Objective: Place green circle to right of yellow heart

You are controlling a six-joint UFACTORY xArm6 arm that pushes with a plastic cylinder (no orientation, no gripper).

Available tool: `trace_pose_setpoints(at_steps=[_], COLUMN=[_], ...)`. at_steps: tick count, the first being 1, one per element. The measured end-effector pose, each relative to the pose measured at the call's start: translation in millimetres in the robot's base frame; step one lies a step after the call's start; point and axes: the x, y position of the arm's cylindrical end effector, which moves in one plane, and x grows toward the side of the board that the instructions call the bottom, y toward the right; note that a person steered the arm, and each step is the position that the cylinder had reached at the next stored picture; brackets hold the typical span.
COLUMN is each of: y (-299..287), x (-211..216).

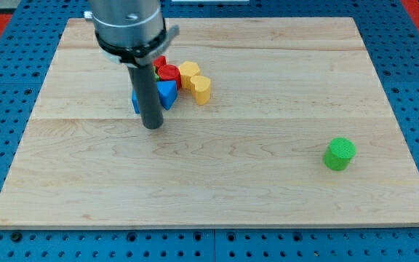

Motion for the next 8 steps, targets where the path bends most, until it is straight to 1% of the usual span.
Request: trace_pose_setpoints(at_steps=[1, 2, 3, 4, 5, 6, 7, 8], y=[97, 140, 196, 261, 271, 265, 326, 277], x=[45, 70, 115, 103, 60, 15, 4, -35])
